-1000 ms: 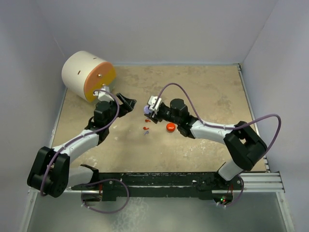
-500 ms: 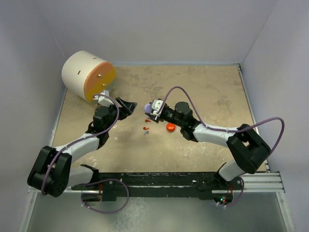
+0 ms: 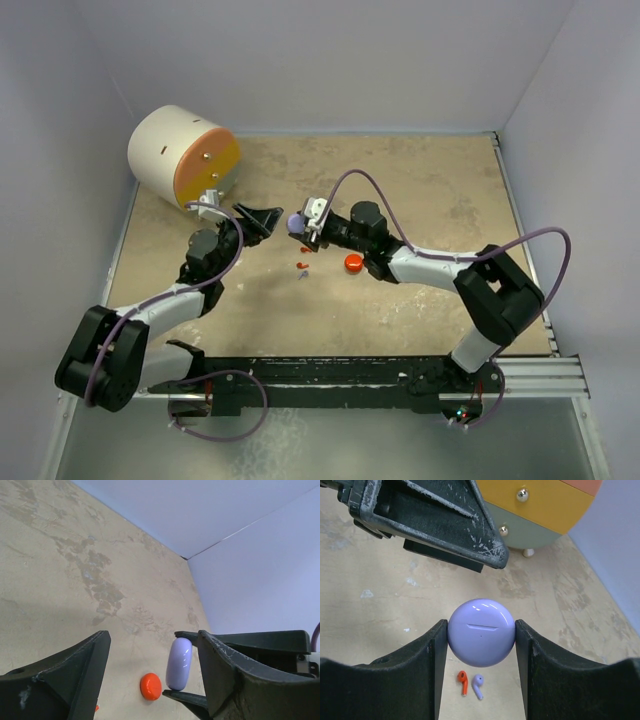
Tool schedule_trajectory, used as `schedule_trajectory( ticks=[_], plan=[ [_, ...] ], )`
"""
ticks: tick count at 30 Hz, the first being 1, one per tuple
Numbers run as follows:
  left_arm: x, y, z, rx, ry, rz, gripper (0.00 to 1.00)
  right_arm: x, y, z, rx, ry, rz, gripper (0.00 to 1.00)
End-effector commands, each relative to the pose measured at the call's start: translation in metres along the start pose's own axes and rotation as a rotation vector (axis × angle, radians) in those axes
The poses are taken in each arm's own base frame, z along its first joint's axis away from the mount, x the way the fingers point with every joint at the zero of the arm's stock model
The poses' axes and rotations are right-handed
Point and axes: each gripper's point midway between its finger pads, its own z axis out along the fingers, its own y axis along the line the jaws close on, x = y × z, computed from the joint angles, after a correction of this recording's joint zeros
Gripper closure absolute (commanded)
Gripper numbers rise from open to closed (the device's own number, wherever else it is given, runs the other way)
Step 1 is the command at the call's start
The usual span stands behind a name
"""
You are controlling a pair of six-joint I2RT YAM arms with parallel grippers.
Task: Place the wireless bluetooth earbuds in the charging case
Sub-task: Pick up the charging case at the center of the board.
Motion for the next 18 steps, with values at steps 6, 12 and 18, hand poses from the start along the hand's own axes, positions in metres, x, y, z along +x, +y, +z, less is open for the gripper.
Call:
schedule_trajectory(
  ticks=[6, 12, 18],
  plan=[
    [-0.007, -0.026, -0.002, 0.133, -0.041, -0.028, 0.31, -0.032, -0.002, 0.017, -0.052, -0.075, 0.018, 1.0],
    [-0.006, -0.026, -0.005, 0.14, -0.045, -0.024, 0.31, -0.029, -0.001, 0.021, -0.064, -0.069, 0.022, 1.0],
    [-0.005, -0.029, -0.003, 0.168, -0.044, -0.031, 0.35, -0.027, -0.002, 0.024, -0.068, -0.062, 0.028, 1.0]
  ],
)
